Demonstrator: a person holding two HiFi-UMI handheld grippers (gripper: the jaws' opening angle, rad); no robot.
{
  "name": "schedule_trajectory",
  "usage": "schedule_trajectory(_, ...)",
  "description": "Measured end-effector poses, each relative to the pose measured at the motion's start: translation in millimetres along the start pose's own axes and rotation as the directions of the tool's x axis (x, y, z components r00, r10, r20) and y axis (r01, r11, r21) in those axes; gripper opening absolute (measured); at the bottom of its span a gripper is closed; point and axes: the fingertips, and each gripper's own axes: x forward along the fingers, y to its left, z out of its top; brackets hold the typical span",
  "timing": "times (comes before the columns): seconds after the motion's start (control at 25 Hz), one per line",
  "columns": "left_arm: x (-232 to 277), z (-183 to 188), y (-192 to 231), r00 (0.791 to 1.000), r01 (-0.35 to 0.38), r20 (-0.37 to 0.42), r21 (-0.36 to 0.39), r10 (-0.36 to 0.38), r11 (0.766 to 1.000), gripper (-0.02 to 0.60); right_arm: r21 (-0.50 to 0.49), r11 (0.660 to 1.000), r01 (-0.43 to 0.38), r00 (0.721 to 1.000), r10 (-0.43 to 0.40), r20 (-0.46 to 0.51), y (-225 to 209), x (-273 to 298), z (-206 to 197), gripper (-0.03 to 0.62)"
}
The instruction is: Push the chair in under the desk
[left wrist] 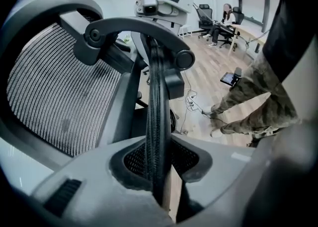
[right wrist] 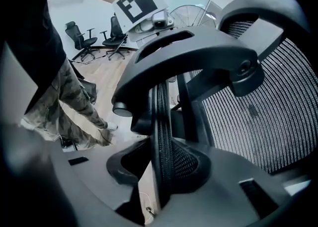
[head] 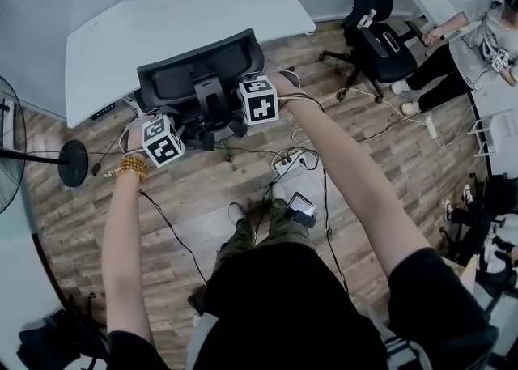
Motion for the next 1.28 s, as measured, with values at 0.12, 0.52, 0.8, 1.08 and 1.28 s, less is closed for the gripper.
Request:
schedule_trajectory(0.12, 1.3, -0.4, -0.6, 1.0, -0.005, 0.001, 0.003, 0.005, 1.0, 0.104, -0.008, 1.0, 0.002, 1.0, -0.002, 0.012, 0.3, -0.9, 2.3, 0.109)
schedule_trajectory(0.52, 5.6, -9.0, 21.3, 1.0, 0.001, -0.008, -0.012, -0.001, 1.0, 0.103, -0.016, 1.0, -0.009, 1.0, 0.009, 0.02, -23.1, 6.9, 4.2, 0.107)
schedule_trajectory(0.8, 8.6, -21.0, 43.2, 1.0, -0.002, -0.011, -0.012, 0.002, 1.0, 0.101, -0.013, 1.0, -0.016, 1.0, 0.016, 0.02, -46.1, 15.7, 10.4, 0.107)
schedule_trajectory(1.08, 12.4, -33.1, 59.6, 1.0, -0.013, -0.012, 0.006, 0.013, 1.0, 0.101, -0.006, 1.0, -0.006, 1.0, 0.006, 0.023, -61.7, 23.9, 18.1, 0.107)
schedule_trajectory(1.28, 13.6, -36.2, 64.9, 1.0, -0.02, -0.018, 0.015, 0.02, 1.0, 0.1, -0.005, 1.0, 0.001, 1.0, -0.001, 0.024, -66.5, 25.8, 19.8, 0.106)
